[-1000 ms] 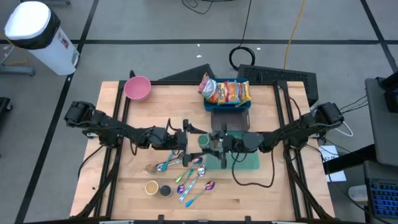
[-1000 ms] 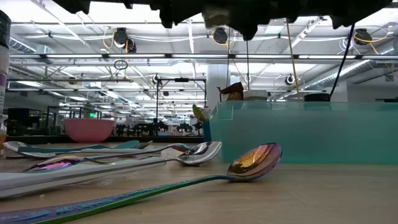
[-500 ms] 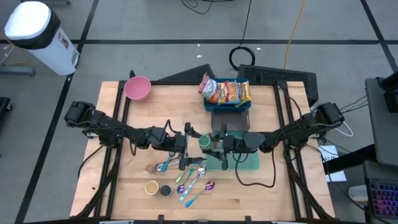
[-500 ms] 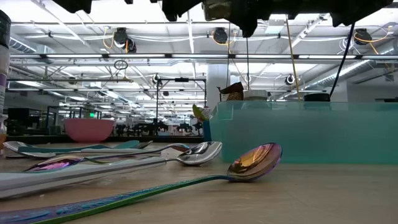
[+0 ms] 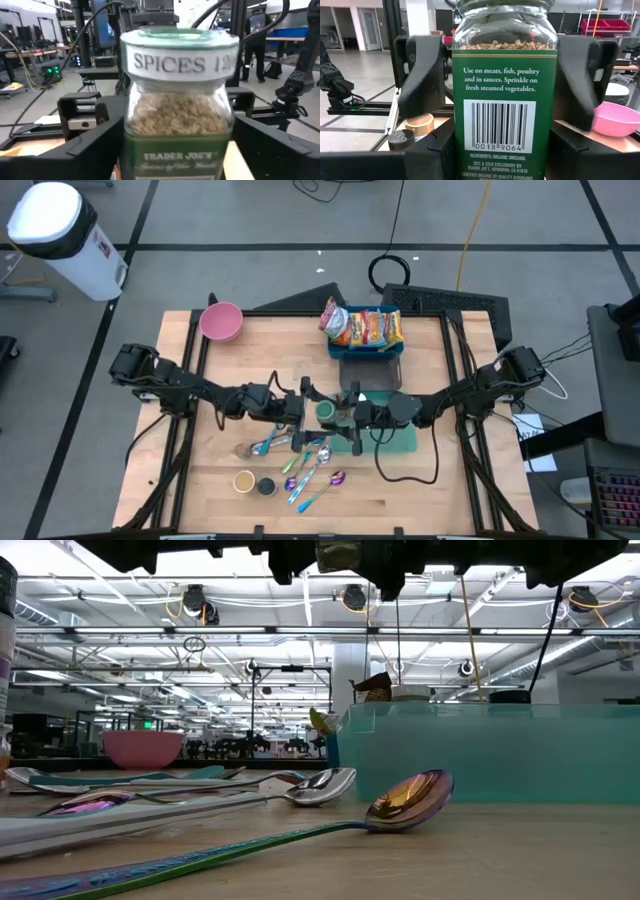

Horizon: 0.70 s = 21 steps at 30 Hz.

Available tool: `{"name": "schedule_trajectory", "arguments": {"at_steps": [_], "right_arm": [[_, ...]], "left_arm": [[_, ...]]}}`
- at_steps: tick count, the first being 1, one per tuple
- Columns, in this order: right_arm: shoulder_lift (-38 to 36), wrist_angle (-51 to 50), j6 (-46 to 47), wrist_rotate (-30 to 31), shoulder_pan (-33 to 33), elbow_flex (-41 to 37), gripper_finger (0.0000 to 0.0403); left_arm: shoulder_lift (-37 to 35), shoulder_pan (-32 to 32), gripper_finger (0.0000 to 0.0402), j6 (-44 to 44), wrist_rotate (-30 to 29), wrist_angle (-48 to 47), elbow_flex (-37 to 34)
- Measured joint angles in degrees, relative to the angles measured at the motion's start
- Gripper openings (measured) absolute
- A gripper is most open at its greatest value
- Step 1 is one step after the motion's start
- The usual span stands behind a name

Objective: Pick & Place Food Item
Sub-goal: Put the green seasoning bottle into the green bin

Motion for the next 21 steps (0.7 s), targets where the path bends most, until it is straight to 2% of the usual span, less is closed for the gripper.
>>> {"name": "schedule_trajectory", "arguments": {"at_steps": [2, 7, 12, 14, 18, 21], "right_arm": [[-0.02, -0.12, -0.28, -0.01, 0.00, 0.00, 0.0189], [-0.02, -0.34, -0.18, 0.05, 0.04, 0.00, 0.0189], [-1.35, -6.95, 0.76, 0.30, 0.04, 0.12, 0.0190], [-3.15, -12.96, 0.84, 0.07, -0.03, 0.27, 0.0225], [-9.71, -26.73, 3.49, 0.24, 0.10, -0.11, 0.0324], [-14.67, -33.39, 7.81, 2.83, 0.21, -0.10, 0.0366]], "left_arm": [[0.01, 0.02, 0.0327, 0.03, 0.50, 0.18, 0.00], [0.01, 0.04, 0.0203, -0.33, 0.94, 0.37, 0.00], [-0.09, -0.01, 0.0199, -0.47, 0.88, -0.90, -0.07], [-1.33, -0.26, 0.0199, -0.58, 1.25, -3.49, -0.07], [-4.39, -0.60, 0.0199, -0.74, 2.05, -11.26, 0.02], [-4.27, -0.49, 0.0199, -1.96, 2.10, -16.85, 0.01]]}}
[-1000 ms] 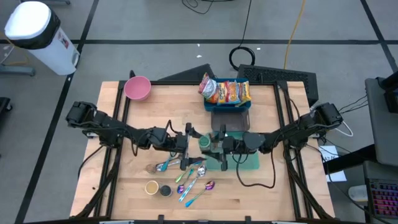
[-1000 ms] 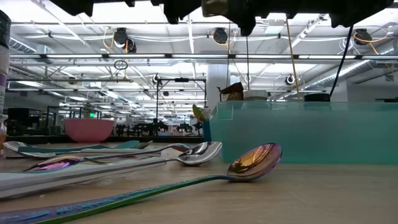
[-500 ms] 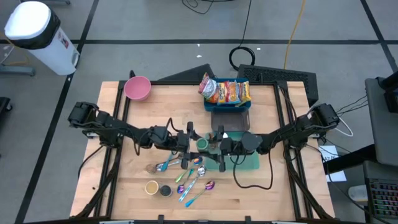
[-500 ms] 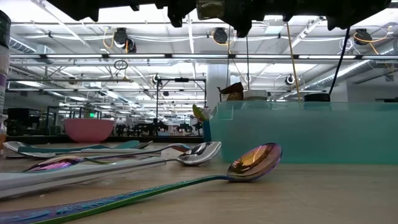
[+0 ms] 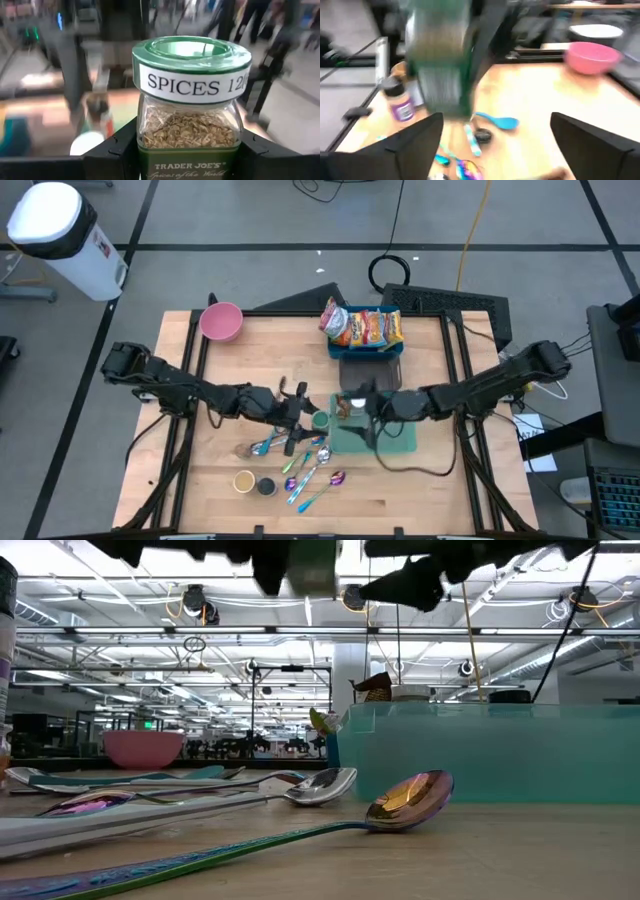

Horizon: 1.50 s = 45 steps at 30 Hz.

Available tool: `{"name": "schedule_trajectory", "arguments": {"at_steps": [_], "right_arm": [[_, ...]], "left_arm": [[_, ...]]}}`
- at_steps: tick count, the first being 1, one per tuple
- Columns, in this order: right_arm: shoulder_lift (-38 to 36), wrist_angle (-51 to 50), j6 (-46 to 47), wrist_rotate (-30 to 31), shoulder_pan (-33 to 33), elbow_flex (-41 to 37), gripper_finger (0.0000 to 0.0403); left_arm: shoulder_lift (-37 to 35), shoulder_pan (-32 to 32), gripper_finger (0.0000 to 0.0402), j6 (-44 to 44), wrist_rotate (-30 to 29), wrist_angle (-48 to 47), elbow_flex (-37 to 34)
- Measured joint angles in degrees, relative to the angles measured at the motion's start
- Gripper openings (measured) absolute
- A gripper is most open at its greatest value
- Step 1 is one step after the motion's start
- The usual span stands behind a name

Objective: Pick & Place Food Item
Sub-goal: Put the green seasoning bottle into the green bin

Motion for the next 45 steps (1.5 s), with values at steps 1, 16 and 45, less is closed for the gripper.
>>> {"name": "schedule_trajectory", "arguments": {"at_steps": [1, 16, 45], "right_arm": [[-0.99, -0.33, 1.22, 1.50, 0.29, 0.02, 0.0373], [6.85, 15.25, -2.55, 4.84, 1.66, -0.19, 0.0379], [4.64, 7.44, -1.93, 3.24, 2.81, -0.22, 0.0233]], "left_arm": [[0.38, 0.01, 0.0199, -0.49, -0.51, -1.24, -0.10], [11.45, 0.94, 0.0199, -2.34, -3.60, 1.47, 5.19], [12.62, 1.00, 0.0199, -1.73, -3.78, -4.43, 8.47]]}}
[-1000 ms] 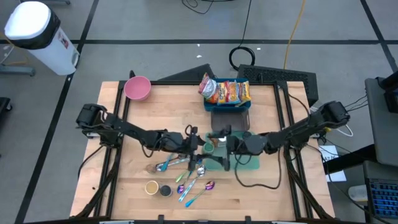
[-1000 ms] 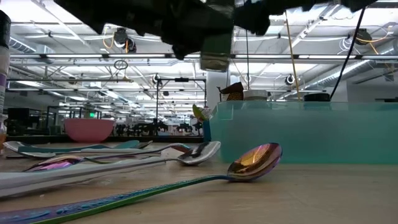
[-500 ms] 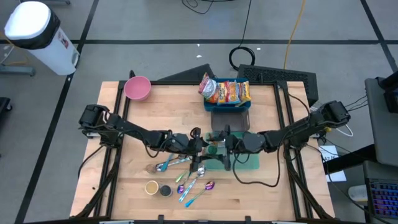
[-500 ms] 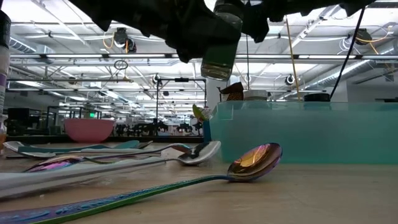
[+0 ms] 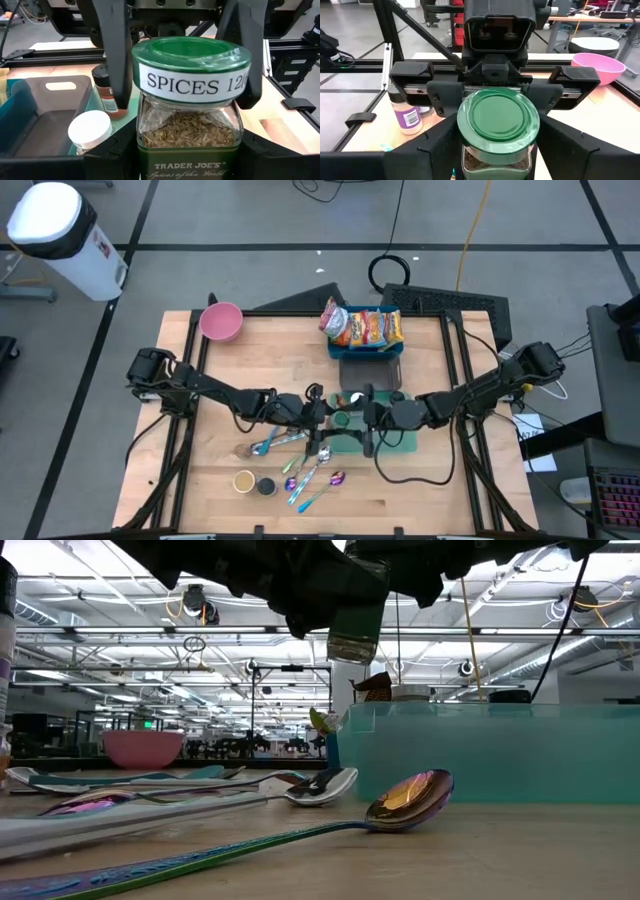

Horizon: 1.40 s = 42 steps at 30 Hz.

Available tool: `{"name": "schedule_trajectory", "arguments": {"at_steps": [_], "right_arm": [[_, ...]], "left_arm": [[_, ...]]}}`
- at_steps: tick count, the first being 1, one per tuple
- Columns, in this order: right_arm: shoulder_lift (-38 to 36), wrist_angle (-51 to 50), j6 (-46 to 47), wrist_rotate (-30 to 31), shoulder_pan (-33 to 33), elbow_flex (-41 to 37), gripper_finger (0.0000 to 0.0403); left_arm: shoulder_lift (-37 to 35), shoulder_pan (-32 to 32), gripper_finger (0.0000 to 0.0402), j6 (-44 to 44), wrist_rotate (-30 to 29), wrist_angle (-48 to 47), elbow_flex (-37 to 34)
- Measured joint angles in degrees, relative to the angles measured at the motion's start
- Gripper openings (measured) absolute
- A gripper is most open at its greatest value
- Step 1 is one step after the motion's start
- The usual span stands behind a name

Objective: Pick & Place Food Item
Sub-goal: Put the green seasoning bottle into the green bin

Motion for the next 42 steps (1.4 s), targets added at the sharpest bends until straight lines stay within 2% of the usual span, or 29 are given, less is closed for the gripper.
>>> {"name": "schedule_trajectory", "arguments": {"at_steps": [5, 12, 14, 19, 20, 22, 26, 29, 35, 42], "right_arm": [[0.00, 0.70, -0.22, -0.08, 0.00, 0.00, 0.0193], [0.00, 0.84, -0.20, -1.13, -0.07, 0.20, 0.0193], [-0.54, 0.40, -0.28, -1.32, -0.07, 0.22, 0.0193], [-6.56, -6.12, 0.12, -0.52, 0.49, 0.46, 0.0193], [-8.10, -8.93, 0.51, 0.65, 0.88, 0.46, 0.0193], [-10.68, -15.00, 1.33, 4.67, 2.33, 0.39, 0.0193], [-15.53, -22.32, 1.77, 13.01, 5.51, -1.58, 0.0193], [-18.44, -24.20, 3.70, 15.34, 6.81, -5.50, 0.0193], [-23.54, -23.10, 6.30, 14.62, 5.02, -14.34, 0.0193], [-24.74, -18.92, 7.87, 4.32, -1.31, -20.94, 0.0193]], "left_arm": [[-0.06, -0.02, 0.0199, -0.18, -0.09, -0.03, 0.00], [-0.09, -0.08, 0.0201, -0.46, -0.10, -0.03, 0.00], [-0.09, -0.11, 0.0230, -0.49, 0.09, -0.13, 0.00], [-2.55, -0.11, 0.0354, -0.39, 0.37, -5.83, -0.11], [-3.90, -0.11, 0.0373, -0.35, 0.37, -6.86, -0.07], [-6.82, -0.06, 0.0388, 0.43, 0.30, -10.90, 0.00], [-11.49, 0.00, 0.0360, 1.84, 1.30, -17.04, 0.00], [-13.90, 0.00, 0.0337, 2.89, 2.12, -18.63, -0.01], [-14.95, 0.67, 0.0308, 3.90, 2.19, -17.69, -2.28], [-14.91, 3.06, 0.0294, 2.85, 2.24, -14.22, -4.75]]}}
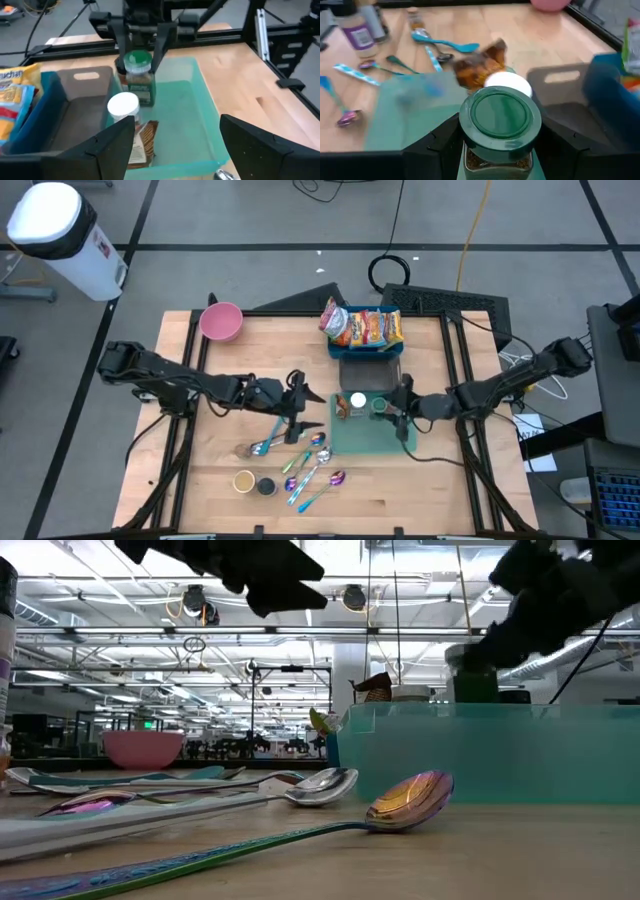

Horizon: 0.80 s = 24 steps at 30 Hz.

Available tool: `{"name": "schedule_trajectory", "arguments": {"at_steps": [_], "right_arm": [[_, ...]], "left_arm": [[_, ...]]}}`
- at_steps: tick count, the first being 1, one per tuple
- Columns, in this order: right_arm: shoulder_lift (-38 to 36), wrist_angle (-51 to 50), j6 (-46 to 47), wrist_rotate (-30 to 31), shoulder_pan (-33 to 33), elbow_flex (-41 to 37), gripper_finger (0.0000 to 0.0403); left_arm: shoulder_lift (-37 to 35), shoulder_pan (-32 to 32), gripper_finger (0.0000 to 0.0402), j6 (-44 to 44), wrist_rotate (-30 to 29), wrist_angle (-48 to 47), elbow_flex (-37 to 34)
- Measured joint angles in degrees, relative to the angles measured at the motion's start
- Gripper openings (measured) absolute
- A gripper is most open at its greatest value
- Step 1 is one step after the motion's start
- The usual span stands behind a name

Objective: Pick & Place Food Item
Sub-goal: Put the green seasoning bottle into the green bin

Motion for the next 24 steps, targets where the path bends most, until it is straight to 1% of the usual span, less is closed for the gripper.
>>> {"name": "schedule_trajectory", "arguments": {"at_steps": [5, 9, 14, 16, 20, 22, 24], "right_arm": [[2.59, 7.06, -0.76, -4.32, -4.76, -3.65, 0.0193], [4.34, 10.32, -0.84, -4.24, -7.18, -5.40, 0.0193], [5.31, 12.44, -2.73, -4.89, -7.59, -5.87, 0.0193], [5.35, 13.02, -2.98, -4.91, -7.59, -5.95, 0.0211], [5.38, 13.22, -1.63, -4.61, -7.57, -5.97, 0.0262], [5.35, 13.11, -1.59, -4.59, -7.55, -5.97, 0.0275], [5.38, 13.22, -1.63, -4.59, -7.55, -5.97, 0.0280]], "left_arm": [[0.00, 1.03, 0.0300, -0.73, -0.02, 1.24, -0.32], [0.00, 1.13, 0.0308, -1.58, -0.01, 1.02, -0.36], [0.00, 0.83, 0.0314, -1.53, 1.19, 0.94, -0.36], [0.00, 0.83, 0.0313, -1.60, 1.34, 0.69, -0.36], [0.00, 0.83, 0.0306, -1.64, 1.32, 0.69, -0.36], [0.01, 0.83, 0.0303, -1.75, 1.34, 0.60, -0.36], [0.00, 0.83, 0.0300, -1.75, 1.32, 0.60, -0.36]]}}
